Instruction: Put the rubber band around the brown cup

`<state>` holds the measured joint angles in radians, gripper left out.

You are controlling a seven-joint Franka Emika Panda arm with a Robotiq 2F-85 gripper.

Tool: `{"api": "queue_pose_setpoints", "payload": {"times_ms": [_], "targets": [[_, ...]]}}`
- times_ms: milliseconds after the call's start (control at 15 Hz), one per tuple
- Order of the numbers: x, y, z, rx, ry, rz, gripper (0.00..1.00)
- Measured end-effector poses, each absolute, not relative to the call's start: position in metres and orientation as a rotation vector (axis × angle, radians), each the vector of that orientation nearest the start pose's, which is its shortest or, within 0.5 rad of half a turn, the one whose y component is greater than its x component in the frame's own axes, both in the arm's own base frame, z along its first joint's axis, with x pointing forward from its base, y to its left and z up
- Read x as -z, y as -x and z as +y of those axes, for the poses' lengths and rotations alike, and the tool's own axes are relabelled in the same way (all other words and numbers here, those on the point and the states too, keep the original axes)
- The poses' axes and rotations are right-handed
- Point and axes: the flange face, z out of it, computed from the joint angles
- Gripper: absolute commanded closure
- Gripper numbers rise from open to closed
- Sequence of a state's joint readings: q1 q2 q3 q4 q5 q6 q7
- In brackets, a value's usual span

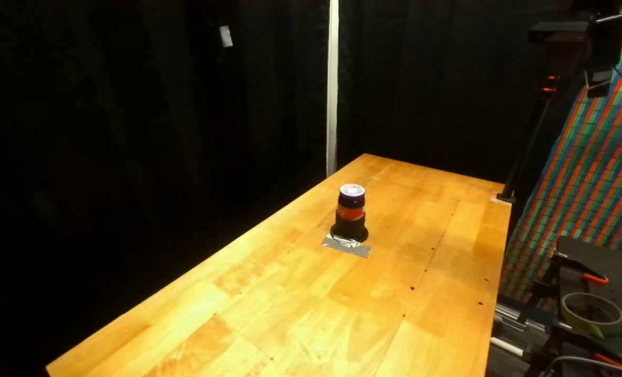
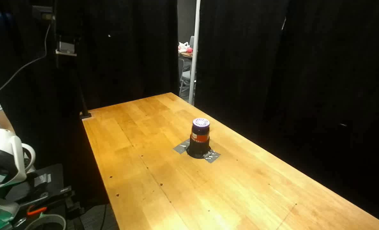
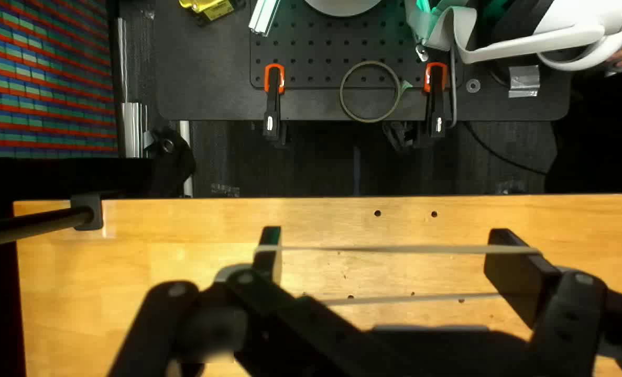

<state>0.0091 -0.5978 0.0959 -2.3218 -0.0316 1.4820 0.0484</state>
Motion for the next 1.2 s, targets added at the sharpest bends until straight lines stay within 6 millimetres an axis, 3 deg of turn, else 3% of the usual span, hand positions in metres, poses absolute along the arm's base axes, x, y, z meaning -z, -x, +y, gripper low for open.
{"api": "queue_pose_setpoints", "payload": {"times_ms": [467, 600, 733, 867, 1200], "targets": [[-0.542, -0.341, 0.038, -0.369, 3.221, -0.055, 0.0], [-0.54, -0.349, 0.041, -0.324, 3.226, -0.061, 0.0], [-0.535, -0.373, 0.054, -0.21, 3.237, -0.074, 0.0], [-0.523, -0.409, 0.075, -0.064, 3.239, -0.074, 0.0], [-0.47, -0.502, 0.118, 0.224, 3.215, -0.022, 0.0]]}}
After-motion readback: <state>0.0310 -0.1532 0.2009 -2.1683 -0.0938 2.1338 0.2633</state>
